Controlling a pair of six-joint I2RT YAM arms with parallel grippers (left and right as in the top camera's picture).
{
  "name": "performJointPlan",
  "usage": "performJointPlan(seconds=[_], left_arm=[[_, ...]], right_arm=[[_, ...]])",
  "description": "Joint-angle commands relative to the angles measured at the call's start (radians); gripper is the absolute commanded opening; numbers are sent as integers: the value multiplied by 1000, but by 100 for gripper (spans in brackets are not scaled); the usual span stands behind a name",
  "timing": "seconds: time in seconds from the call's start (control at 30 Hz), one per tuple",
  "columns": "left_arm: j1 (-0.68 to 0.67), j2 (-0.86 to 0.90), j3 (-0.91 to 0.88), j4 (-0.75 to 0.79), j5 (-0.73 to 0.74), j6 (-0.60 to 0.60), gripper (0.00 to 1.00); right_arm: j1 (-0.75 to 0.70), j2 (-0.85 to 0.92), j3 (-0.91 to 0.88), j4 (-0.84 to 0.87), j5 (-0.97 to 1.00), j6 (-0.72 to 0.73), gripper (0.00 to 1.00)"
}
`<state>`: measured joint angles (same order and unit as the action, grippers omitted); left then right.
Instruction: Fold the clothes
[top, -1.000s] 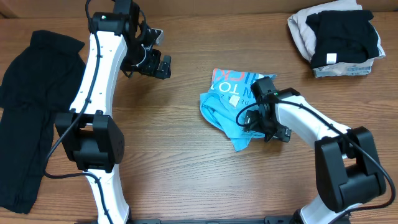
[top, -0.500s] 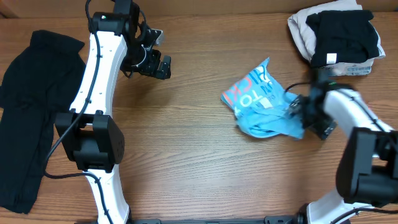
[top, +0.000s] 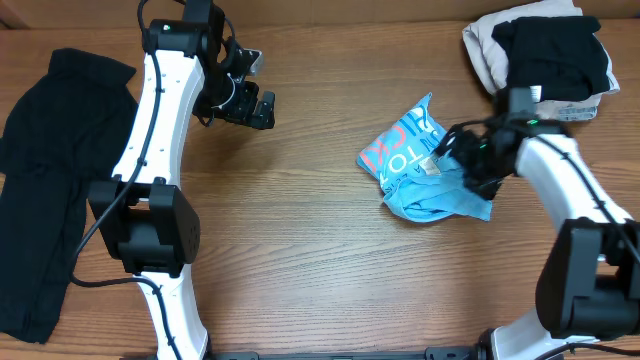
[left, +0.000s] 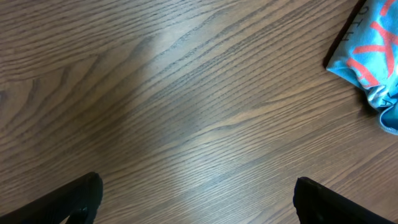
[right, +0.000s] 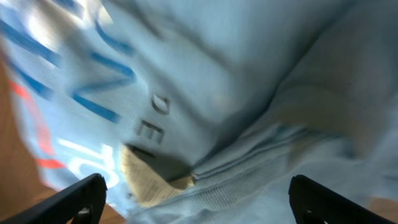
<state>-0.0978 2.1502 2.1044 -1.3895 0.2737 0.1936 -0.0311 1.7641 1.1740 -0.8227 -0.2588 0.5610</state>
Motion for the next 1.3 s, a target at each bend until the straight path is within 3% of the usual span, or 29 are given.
performJointPlan(seconds=[0.0, 0.27, 0.37, 0.5, 0.6, 0.63, 0.97, 1.27], left_arm=[[-1, -28, -4, -1, 8, 16, 100], [-1, -28, -4, -5, 8, 16, 100], [-1, -28, -4, -2, 8, 16, 100], [-1, -28, -4, 3, 8, 16, 100], [-1, -28, -4, 3, 8, 16, 100], [-1, -28, -4, 3, 8, 16, 100], [-1, -28, -4, 2, 8, 16, 100], [-1, -28, -4, 3, 7, 16, 100]], right_arm=[[39, -19, -101, 64, 105, 81, 95], [35, -19, -236, 165, 212, 124, 93], [38, -15, -259, 216, 203, 124, 82], [53, -9, -278, 317, 93, 59, 57], [55, -9, -275, 383, -21, -5, 12], [55, -9, -270, 409, -67, -20, 5], [-56, -90, -33, 455, -473, -112, 4], [-161, -112, 285, 524, -488, -3, 4]])
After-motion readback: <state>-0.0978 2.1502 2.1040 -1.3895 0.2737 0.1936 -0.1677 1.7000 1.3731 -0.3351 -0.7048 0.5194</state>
